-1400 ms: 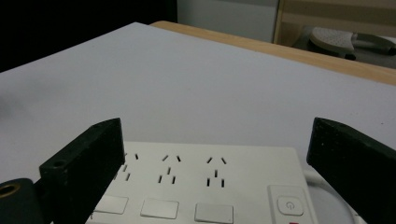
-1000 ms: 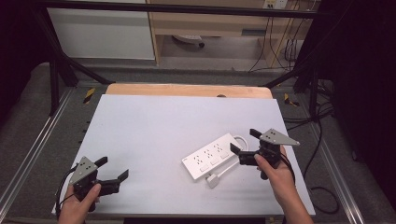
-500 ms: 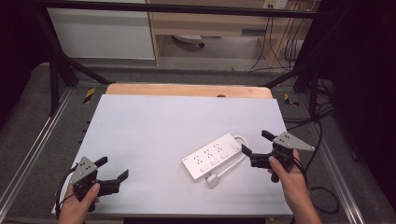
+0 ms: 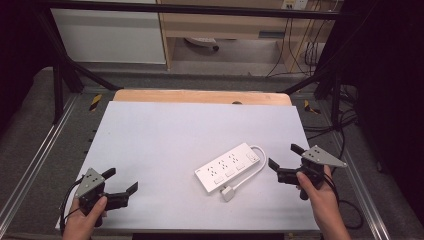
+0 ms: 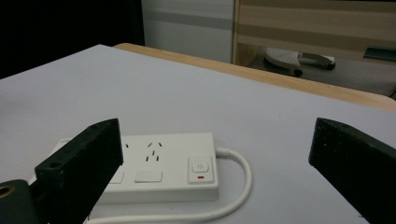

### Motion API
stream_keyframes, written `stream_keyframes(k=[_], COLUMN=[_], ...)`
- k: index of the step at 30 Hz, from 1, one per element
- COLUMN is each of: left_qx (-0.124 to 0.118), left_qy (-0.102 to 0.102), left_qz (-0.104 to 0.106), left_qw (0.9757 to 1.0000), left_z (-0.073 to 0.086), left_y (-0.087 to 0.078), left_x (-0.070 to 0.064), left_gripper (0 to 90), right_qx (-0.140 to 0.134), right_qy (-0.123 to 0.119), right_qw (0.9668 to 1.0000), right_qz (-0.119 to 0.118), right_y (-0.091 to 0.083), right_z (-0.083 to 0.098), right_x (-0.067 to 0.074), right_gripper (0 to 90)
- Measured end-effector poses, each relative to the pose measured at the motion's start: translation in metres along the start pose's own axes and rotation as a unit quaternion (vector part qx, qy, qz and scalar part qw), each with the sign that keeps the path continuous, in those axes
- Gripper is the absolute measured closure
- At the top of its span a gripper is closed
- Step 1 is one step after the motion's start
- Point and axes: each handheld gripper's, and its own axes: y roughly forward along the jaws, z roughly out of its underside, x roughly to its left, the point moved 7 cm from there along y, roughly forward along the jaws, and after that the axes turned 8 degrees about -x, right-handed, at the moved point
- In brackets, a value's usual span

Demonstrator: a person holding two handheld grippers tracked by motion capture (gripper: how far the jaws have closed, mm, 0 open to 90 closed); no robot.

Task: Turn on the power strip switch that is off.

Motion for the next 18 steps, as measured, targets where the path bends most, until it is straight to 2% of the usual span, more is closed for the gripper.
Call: stream_keyframes(k=[11, 18], left_qx=[-0.001, 0.0], left_qy=[0.001, 0.002], left_qz=[0.0, -0.003], left_qw=[1.0, 1.0], left_z=[0.0, 0.0], left_y=[0.0, -0.001], left_x=[0.0, 0.001], left_gripper=[5.0, 5.0], right_qx=[0.007, 0.013], right_qy=[0.001, 0.011], right_qw=[0.9999, 0.9993], right_qz=[0.014, 0.033], right_y=[-0.012, -0.018], right_z=[0.011, 0.026], right_x=[-0.013, -0.028], right_gripper=[3.2, 3.1])
